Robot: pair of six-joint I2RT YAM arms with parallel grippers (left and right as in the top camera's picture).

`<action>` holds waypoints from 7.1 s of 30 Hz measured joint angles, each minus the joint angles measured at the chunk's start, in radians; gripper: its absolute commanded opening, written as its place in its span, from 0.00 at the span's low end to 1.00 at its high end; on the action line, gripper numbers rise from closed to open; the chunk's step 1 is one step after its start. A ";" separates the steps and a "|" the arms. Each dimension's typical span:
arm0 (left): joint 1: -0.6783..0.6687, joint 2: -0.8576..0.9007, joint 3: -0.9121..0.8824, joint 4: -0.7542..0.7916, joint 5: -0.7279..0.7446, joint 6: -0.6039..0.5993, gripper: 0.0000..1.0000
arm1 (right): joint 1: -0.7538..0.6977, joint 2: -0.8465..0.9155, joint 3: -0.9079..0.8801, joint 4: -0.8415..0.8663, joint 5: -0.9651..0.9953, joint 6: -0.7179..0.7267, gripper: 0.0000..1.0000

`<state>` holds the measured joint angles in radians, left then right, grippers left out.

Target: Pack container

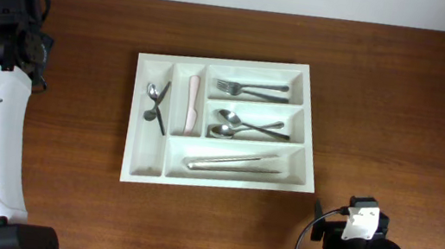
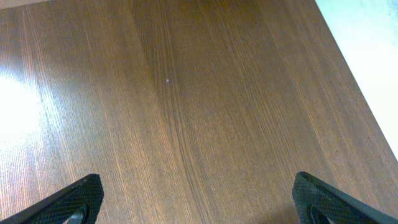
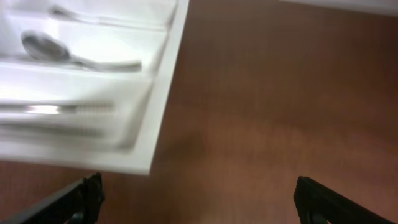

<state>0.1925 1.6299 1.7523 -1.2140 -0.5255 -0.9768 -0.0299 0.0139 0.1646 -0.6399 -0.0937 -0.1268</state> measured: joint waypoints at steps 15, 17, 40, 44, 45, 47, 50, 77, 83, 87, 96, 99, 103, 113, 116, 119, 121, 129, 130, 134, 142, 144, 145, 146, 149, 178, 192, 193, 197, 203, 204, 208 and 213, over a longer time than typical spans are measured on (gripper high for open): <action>0.000 0.000 0.000 0.000 0.000 0.000 0.99 | 0.000 0.000 0.005 -0.104 0.007 0.000 0.99; 0.000 0.000 0.000 0.000 0.000 0.000 0.99 | 0.000 0.000 0.005 -0.104 0.008 0.000 0.99; 0.000 0.000 0.000 0.000 0.000 0.000 0.99 | 0.000 0.000 0.005 -0.104 0.008 0.000 0.99; 0.000 0.000 0.000 0.000 0.000 0.000 0.99 | 0.000 0.000 0.005 -0.104 0.008 0.000 0.99; 0.000 0.000 0.000 0.000 0.000 0.000 0.99 | 0.000 0.000 0.005 -0.104 0.008 0.000 0.99; 0.000 0.000 0.000 0.000 0.000 0.000 0.99 | 0.000 0.000 0.005 -0.104 0.008 0.000 0.99; 0.000 0.000 0.000 -0.006 0.000 0.000 0.99 | 0.000 0.000 0.005 -0.104 0.008 -0.001 0.99; -0.036 -0.868 -0.873 0.534 0.143 -0.091 0.99 | 0.000 0.000 0.006 -0.107 0.014 0.000 0.99; -0.036 -1.081 -1.083 0.680 0.160 -0.044 0.99 | 0.000 0.000 0.006 -0.108 0.014 0.000 0.99; -0.045 -1.186 -1.198 0.921 0.193 0.170 0.99 | 0.000 0.000 0.006 -0.108 0.014 0.000 0.99; -0.109 -1.390 -1.440 1.127 0.542 1.023 0.99 | 0.000 0.000 0.006 -0.108 0.014 0.000 0.99; -0.135 -1.421 -1.519 1.118 0.591 1.124 0.99 | 0.000 0.000 0.006 -0.108 0.015 0.000 0.99; -0.157 -1.472 -1.595 1.112 0.624 1.187 0.99 | 0.000 0.000 0.006 -0.108 0.015 0.000 0.99; -0.158 -1.577 -1.673 1.061 0.603 1.149 0.99 | 0.000 0.000 0.006 -0.108 0.015 -0.001 0.99; -0.158 -1.595 -1.687 1.042 0.592 1.139 0.99 | 0.000 0.000 0.006 -0.108 0.015 0.000 0.99; -0.158 -1.603 -1.691 1.041 0.575 1.136 0.99 | 0.000 0.000 0.006 -0.108 0.015 0.000 0.99; -0.158 -1.604 -1.691 1.041 0.568 1.136 0.99 | 0.000 0.000 0.006 -0.108 0.015 0.000 0.99; -0.158 -1.604 -1.692 1.038 0.549 1.133 0.99 | 0.000 0.000 0.006 -0.108 0.014 0.000 0.99; -0.158 -1.604 -1.692 1.038 0.548 1.133 0.99 | 0.000 0.000 0.006 -0.108 0.015 -0.001 0.99; -0.158 -1.604 -1.692 1.038 0.547 1.133 0.99 | 0.000 0.000 0.006 -0.108 0.015 0.000 0.99; -0.158 -1.604 -1.692 1.039 0.548 1.133 0.99 | 0.000 0.000 0.006 -0.108 0.014 0.000 0.99; -0.158 -1.604 -1.692 1.039 0.548 1.133 0.99 | 0.000 0.000 0.006 -0.108 0.015 0.000 0.99; -0.158 -1.604 -1.692 1.038 0.548 1.133 0.99 | 0.000 0.000 0.006 -0.108 0.014 0.000 0.99; -0.158 -1.604 -1.692 1.038 0.548 1.133 0.99 | 0.000 0.000 0.006 -0.108 0.014 0.000 0.99; -0.158 -1.604 -1.692 1.038 0.548 1.133 0.99 | 0.000 0.000 0.006 -0.108 0.014 -0.001 0.99; -0.158 -1.604 -1.692 1.038 0.548 1.133 0.99 | 0.000 0.000 0.006 -0.108 0.020 0.000 0.99; -0.158 -1.604 -1.692 1.039 0.548 1.133 0.99 | 0.000 0.000 0.006 -0.108 0.045 0.000 0.99; -0.158 -1.604 -1.692 1.038 0.548 1.133 0.99 | 0.000 0.000 0.006 -0.108 0.045 0.000 0.99; -0.158 -1.604 -1.692 1.039 0.548 1.133 0.99 | 0.000 0.000 0.006 -0.108 0.045 -0.001 0.99; -0.158 -1.604 -1.692 1.038 0.548 1.133 0.99 | 0.000 0.000 0.006 -0.108 0.045 -0.001 0.99; -0.158 -1.604 -1.692 1.038 0.548 1.133 0.99 | 0.000 0.000 0.006 -0.108 0.045 0.000 0.99; -0.158 -1.604 -1.692 1.038 0.548 1.133 0.99 | 0.000 0.000 0.006 -0.108 0.045 -0.001 0.99; -0.158 -1.604 -1.692 1.038 0.548 1.133 0.99 | 0.000 0.000 0.006 -0.108 0.045 0.000 0.99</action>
<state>0.0345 0.0257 0.0605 -0.1757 0.0223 0.1562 -0.0299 0.0135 0.1703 -0.7479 -0.0483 -0.1272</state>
